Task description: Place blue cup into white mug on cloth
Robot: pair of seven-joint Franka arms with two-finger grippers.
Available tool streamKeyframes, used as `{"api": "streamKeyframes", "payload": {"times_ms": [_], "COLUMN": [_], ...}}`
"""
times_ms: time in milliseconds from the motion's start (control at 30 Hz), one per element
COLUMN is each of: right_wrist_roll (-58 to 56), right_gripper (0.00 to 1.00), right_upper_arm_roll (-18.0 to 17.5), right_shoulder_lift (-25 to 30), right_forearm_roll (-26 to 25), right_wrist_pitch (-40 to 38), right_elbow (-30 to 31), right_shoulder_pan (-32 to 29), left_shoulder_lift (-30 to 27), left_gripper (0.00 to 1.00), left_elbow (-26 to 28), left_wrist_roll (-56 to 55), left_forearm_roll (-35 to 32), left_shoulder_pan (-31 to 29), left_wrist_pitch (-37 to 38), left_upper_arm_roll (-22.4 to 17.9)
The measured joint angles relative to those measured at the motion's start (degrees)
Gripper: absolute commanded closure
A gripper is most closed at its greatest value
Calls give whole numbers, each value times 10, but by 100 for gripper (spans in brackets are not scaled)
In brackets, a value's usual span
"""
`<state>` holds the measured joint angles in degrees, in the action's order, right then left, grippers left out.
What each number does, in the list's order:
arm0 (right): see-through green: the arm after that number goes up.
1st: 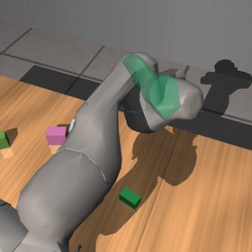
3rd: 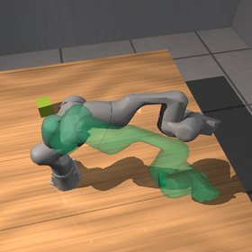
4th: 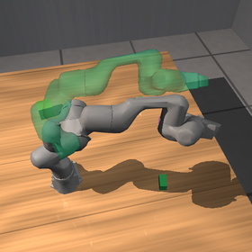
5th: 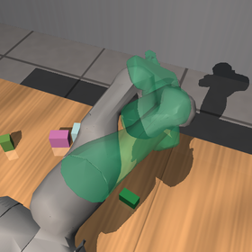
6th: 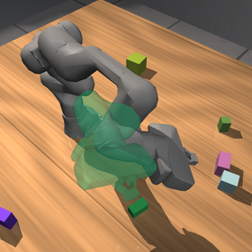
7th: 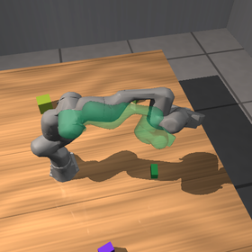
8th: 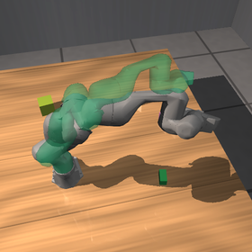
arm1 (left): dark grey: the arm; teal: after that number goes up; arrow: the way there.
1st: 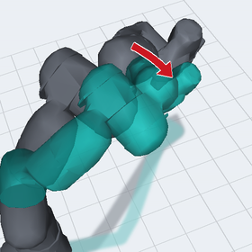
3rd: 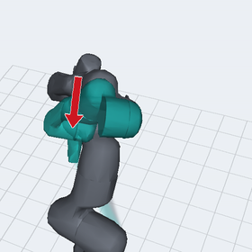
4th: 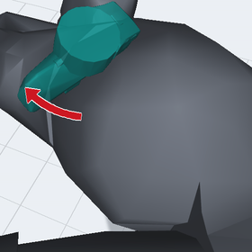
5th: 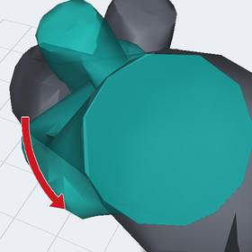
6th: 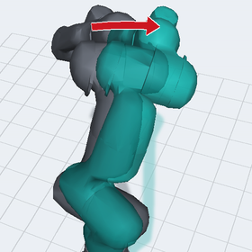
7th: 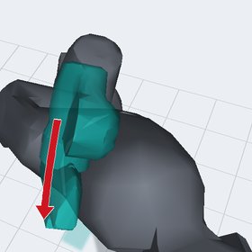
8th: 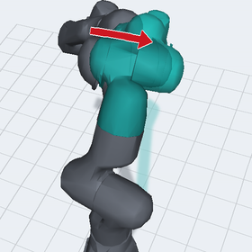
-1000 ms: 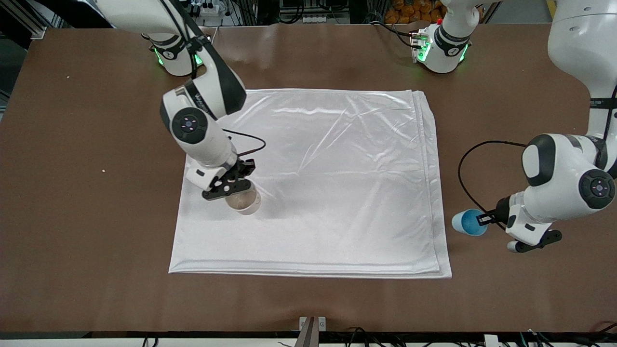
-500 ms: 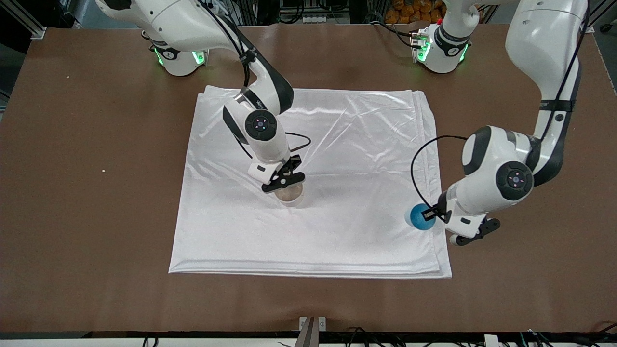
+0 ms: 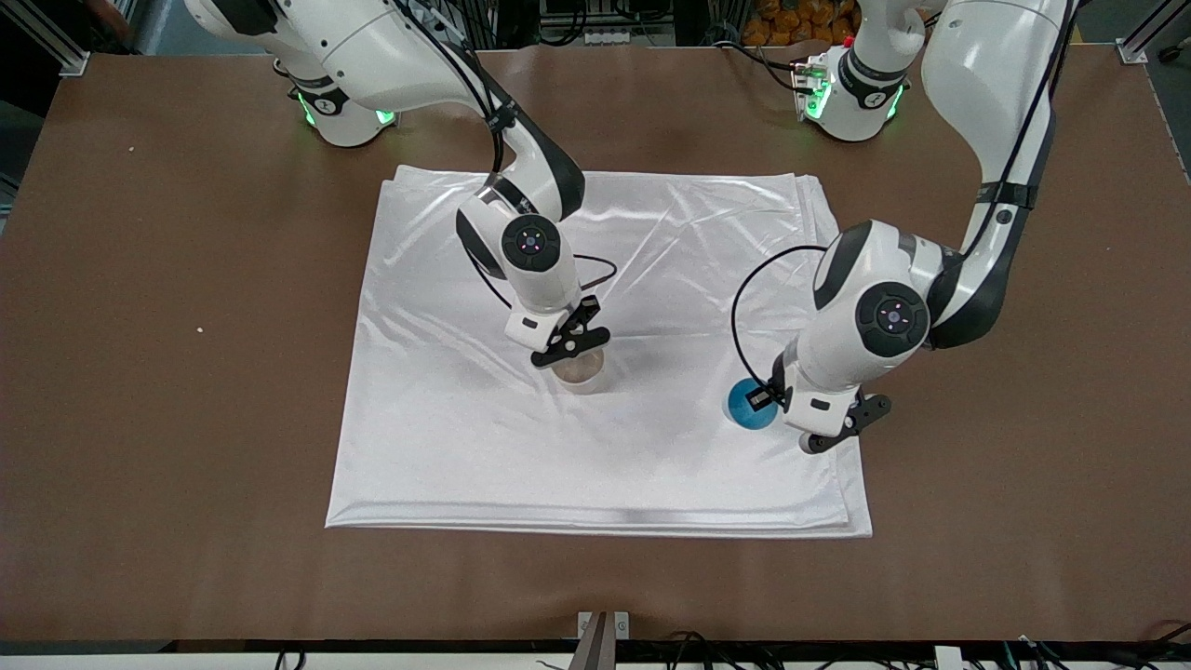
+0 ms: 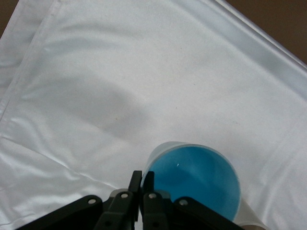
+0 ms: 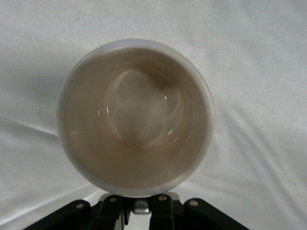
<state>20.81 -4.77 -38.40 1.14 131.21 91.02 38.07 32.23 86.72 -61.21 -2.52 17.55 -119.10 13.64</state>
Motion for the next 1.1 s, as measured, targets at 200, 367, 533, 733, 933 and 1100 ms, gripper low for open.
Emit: {"api": "streamKeyframes", "payload": {"times_ms": [200, 367, 533, 733, 933, 1100], "right_wrist_roll": [0, 0, 0, 0, 0, -13], "right_gripper": [0, 0, 0, 0, 0, 0], "right_upper_arm_roll": [0, -4, -10, -29, -36, -37], "right_shoulder_lift": [30, 86, 150, 216, 272, 305], "right_forearm_roll": [0, 1, 1, 1, 1, 1], "right_wrist_pitch": [-76, -152, -215, -268, -299, -308], "right_elbow": [-24, -38, -42, -43, -43, -42], "right_shoulder_pan": [-14, -37, -68, -127, -197, -258], "left_shoulder_lift": [0, 0, 0, 3, 13, 24], "left_gripper": [100, 100, 100, 100, 100, 100], "left_elbow": [-2, -12, -24, -27, -29, -39], "left_wrist_roll": [-23, -47, -76, -100, -117, -123], "left_forearm_roll": [0, 0, 0, 0, 0, 0], "left_shoulder_pan": [10, 25, 50, 83, 115, 137], "left_wrist_pitch": [0, 0, 0, 0, 0, 0], "left_upper_arm_roll": [0, 0, 0, -2, -3, -5]}}
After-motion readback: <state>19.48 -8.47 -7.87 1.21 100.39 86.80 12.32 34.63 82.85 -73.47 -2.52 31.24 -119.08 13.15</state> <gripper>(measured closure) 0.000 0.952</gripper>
